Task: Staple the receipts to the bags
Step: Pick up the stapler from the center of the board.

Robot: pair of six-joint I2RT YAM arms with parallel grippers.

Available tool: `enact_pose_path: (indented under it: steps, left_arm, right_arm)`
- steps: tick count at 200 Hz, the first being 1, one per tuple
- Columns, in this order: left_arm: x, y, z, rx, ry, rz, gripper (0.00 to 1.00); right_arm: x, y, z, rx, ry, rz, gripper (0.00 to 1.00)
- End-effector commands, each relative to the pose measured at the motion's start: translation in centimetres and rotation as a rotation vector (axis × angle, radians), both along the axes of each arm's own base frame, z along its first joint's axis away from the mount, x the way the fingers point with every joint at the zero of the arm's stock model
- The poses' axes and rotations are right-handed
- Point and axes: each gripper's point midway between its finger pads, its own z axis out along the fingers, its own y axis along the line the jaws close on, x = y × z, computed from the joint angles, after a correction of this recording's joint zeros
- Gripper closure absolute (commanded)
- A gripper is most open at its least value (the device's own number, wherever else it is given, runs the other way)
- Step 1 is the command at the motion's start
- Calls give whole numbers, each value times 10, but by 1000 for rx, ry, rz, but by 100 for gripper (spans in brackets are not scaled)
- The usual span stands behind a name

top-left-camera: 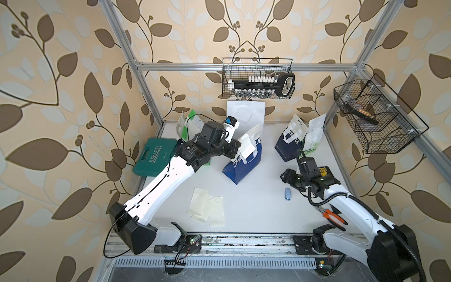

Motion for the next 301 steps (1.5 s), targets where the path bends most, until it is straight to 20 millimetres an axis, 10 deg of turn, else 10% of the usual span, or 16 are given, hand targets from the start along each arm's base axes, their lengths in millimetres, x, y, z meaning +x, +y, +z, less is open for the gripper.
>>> enact_pose_path:
  steps: [1, 301]
  left_arm:
    - [-9, 7, -5, -26, 36, 42, 100]
    - [-20, 4, -6, -43, 39, -5, 100]
  right_arm:
    - [-18, -18, -12, -126, 135, 22, 30]
    - [-12, -10, -67, -321, 403, 184, 80]
